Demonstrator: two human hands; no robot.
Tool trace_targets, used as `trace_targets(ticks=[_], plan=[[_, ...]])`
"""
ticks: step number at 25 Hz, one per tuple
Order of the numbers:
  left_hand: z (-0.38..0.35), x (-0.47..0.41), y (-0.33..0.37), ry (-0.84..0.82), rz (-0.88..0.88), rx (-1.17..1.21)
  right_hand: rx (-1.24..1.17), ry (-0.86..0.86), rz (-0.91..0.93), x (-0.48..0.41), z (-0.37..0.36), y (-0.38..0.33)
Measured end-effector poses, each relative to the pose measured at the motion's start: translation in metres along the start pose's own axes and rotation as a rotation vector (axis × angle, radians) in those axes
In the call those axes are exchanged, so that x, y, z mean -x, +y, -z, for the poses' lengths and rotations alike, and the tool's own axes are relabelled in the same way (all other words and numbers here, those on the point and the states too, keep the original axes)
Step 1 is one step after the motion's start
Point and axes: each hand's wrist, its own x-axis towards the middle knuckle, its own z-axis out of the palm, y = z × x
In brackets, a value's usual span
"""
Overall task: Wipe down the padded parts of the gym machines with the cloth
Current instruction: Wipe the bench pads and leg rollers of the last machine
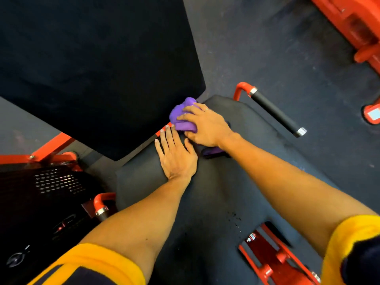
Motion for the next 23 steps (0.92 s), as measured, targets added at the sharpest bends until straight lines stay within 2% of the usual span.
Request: trace_targets(ticks=[1, 3, 5, 6, 9, 11, 12, 15, 16, 19, 21, 23], plan=[[0.001, -0.001, 0.001, -0.001, 0.011, -0.004, 0.035, 0.014, -0.004, -0.007, 0.007, 0.016], [0.001, -0.001, 0.001, -0.017, 0.013, -0.013, 0.081, 0.061, -0.144, -0.023, 0.024, 0.04], [0.001, -0.001, 0.0, -0.014, 0.005, -0.014, 0.049, 0.079, -0.298, -0.032, 0.021, 0.035], [0.0, -0.001, -0.001, -0.01, 0.005, -0.018, 0.033, 0.09, -0.304, -0.032, 0.013, 0.022], [-0.001, -0.002, 0.0, -0.001, 0.003, -0.001, -0.003, 0.049, -0.091, -0.017, -0.009, -0.006], [0.0, 0.0, 0.0, -0.005, 0.005, -0.004, -0.009, 0.068, -0.044, -0.009, -0.001, 0.014], [0.001, -0.001, 0.001, -0.006, 0.01, -0.006, -0.019, 0.116, -0.12, -0.009, 0.007, 0.028], [0.003, 0.0, 0.002, -0.015, 0.008, -0.004, -0.136, 0.272, -0.529, 0.005, 0.014, 0.032], [0.003, 0.0, 0.002, -0.014, 0.008, -0.002, -0.152, 0.297, -0.555, 0.014, 0.007, 0.015], [0.003, 0.0, -0.001, -0.036, 0.003, -0.01, -0.141, 0.206, -0.396, 0.045, -0.02, -0.03], [0.003, 0.0, 0.0, -0.044, 0.003, -0.01, -0.103, 0.161, -0.327, 0.041, -0.022, -0.024], [0.004, 0.0, 0.002, -0.026, -0.001, -0.027, -0.039, 0.146, -0.361, 0.019, -0.01, -0.012]])
